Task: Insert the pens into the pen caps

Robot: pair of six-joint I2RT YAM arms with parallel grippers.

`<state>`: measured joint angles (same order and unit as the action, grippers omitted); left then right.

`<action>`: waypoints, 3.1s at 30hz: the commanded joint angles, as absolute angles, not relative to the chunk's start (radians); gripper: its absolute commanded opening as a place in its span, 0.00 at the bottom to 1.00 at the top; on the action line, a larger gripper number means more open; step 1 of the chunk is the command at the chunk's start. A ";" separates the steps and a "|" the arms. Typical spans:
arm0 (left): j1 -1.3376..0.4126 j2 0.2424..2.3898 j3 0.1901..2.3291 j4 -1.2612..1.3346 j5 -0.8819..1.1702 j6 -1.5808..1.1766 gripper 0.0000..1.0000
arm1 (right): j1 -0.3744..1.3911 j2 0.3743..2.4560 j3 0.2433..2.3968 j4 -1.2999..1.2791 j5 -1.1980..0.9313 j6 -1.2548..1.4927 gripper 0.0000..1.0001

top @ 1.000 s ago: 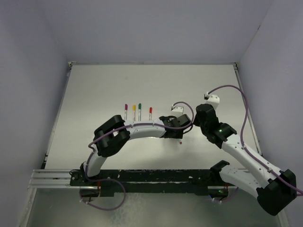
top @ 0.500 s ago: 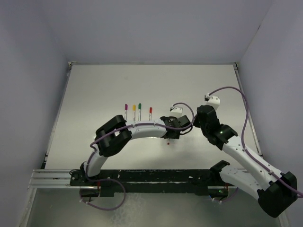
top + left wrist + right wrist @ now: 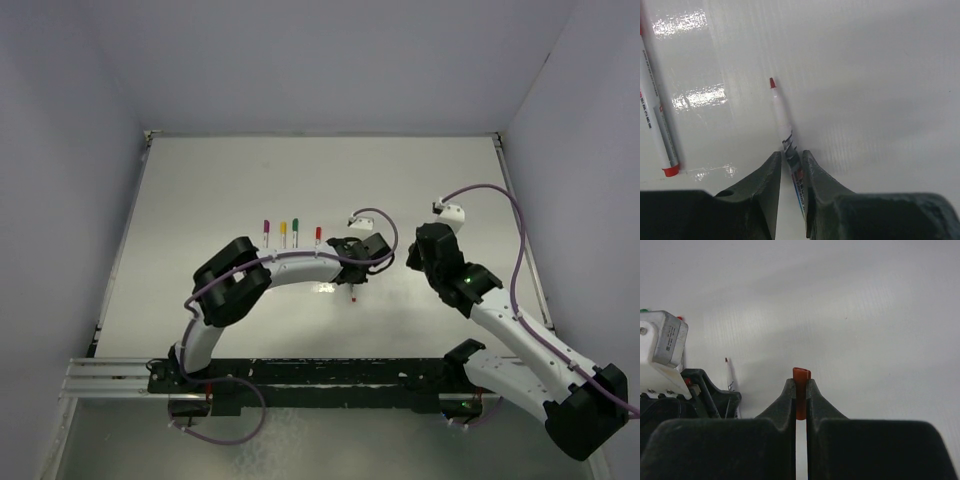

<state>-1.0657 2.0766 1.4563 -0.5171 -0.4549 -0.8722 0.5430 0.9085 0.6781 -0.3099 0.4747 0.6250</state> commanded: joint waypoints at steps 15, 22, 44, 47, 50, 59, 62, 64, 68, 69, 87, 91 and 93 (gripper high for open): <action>-1.048 2.105 1.259 -0.429 -0.276 -0.777 0.00 | 0.543 0.871 0.692 -0.306 0.425 0.657 0.00; -1.048 1.930 1.209 -0.373 -0.306 -0.695 0.00 | 0.544 0.815 0.670 -0.248 0.417 0.655 0.00; -1.049 1.017 0.509 0.474 -0.042 -0.543 0.00 | 0.545 0.621 0.532 0.247 0.152 0.618 0.00; -1.049 0.966 0.417 0.657 -0.001 -0.561 0.00 | 0.545 0.621 0.521 0.364 0.063 0.607 0.00; -1.049 0.953 0.353 0.850 0.030 -0.580 0.00 | 0.546 0.633 0.524 0.459 -0.018 0.602 0.00; -1.049 1.031 0.317 1.173 0.053 -0.631 0.00 | 0.546 0.713 0.510 0.744 -0.256 0.682 0.00; -1.049 1.062 0.335 1.208 0.052 -0.644 0.00 | 0.546 0.729 0.485 0.850 -0.282 0.730 0.00; -1.049 1.080 0.351 1.213 0.053 -0.651 0.00 | 0.546 0.741 0.476 0.904 -0.288 0.754 0.00; -1.049 1.104 0.375 1.212 0.054 -0.658 0.00 | 0.545 0.770 0.479 0.965 -0.308 0.791 0.00; -1.049 1.108 0.380 1.211 0.054 -0.659 0.00 | 0.546 0.780 0.482 0.977 -0.319 0.800 0.00; -1.049 1.146 0.450 1.138 0.050 -0.655 0.00 | 0.558 0.808 0.474 1.070 -0.367 0.897 0.00; -1.049 1.150 0.454 1.135 0.048 -0.653 0.00 | 0.561 0.810 0.476 1.072 -0.374 0.906 0.00; -1.048 1.150 0.455 1.134 0.048 -0.651 0.00 | 0.564 0.809 0.473 1.071 -0.374 0.907 0.00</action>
